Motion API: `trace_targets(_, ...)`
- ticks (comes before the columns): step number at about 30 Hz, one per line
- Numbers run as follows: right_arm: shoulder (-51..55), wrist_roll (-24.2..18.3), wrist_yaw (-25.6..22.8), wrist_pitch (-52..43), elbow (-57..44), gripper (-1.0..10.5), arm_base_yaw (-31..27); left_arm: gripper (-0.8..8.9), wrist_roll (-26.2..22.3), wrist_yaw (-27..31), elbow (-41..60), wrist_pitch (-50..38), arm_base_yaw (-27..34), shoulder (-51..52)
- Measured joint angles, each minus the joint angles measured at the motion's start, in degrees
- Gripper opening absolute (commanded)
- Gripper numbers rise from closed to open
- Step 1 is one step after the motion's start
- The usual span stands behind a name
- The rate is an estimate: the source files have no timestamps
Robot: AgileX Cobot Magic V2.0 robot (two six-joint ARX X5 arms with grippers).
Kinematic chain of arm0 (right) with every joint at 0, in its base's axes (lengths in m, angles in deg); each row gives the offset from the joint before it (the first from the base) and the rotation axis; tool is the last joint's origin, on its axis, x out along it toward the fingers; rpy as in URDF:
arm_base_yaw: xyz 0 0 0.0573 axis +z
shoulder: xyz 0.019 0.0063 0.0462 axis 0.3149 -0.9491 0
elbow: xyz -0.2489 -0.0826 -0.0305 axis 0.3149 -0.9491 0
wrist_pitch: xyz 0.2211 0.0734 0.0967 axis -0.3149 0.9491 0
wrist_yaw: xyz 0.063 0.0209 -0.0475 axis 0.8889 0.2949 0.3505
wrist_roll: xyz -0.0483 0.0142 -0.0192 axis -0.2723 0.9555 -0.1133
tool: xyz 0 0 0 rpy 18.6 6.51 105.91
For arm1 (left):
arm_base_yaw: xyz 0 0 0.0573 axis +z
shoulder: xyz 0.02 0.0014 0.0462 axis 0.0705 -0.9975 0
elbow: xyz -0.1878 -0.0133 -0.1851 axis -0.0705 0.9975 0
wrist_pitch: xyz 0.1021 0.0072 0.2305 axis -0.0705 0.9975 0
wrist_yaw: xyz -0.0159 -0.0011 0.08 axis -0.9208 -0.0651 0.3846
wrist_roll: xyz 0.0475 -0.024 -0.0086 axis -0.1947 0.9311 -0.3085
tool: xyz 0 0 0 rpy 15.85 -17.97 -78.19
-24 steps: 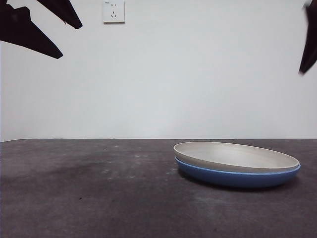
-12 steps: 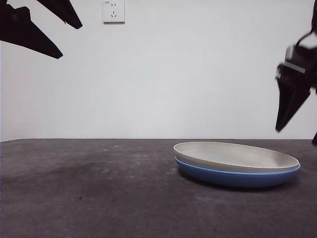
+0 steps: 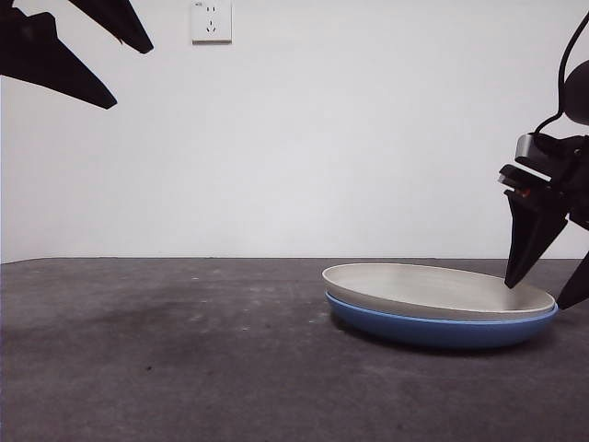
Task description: Pick up the white plate, put it on the blue plate, put it on desk
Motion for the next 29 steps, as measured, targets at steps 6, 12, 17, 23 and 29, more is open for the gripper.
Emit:
trace_targets(6,-1.2,0.0,0.0,-0.4,0.0,1.8,0.2,2.84,0.0,0.0,0.0,0.0,0.0,0.0)
trace_targets(12,-1.3,0.3,0.0,-0.8,0.0,0.4,0.2,2.84,0.0,0.0,0.0,0.0,0.0,0.0)
trace_targets(17,-1.3,1.4,-0.7,-1.1,0.0,0.1,0.2,2.84,0.0,0.0,0.0,0.0,0.0,0.0)
trace_targets(23,-1.3,2.2,-1.4,-1.4,0.0,0.1,0.2,2.84,0.0,0.0,0.0,0.0,0.0,0.0)
trace_targets(29,1.0,4.0,-1.0,-2.8,0.0,0.1,0.2,2.84,0.0,0.0,0.0,0.0,0.0,0.0)
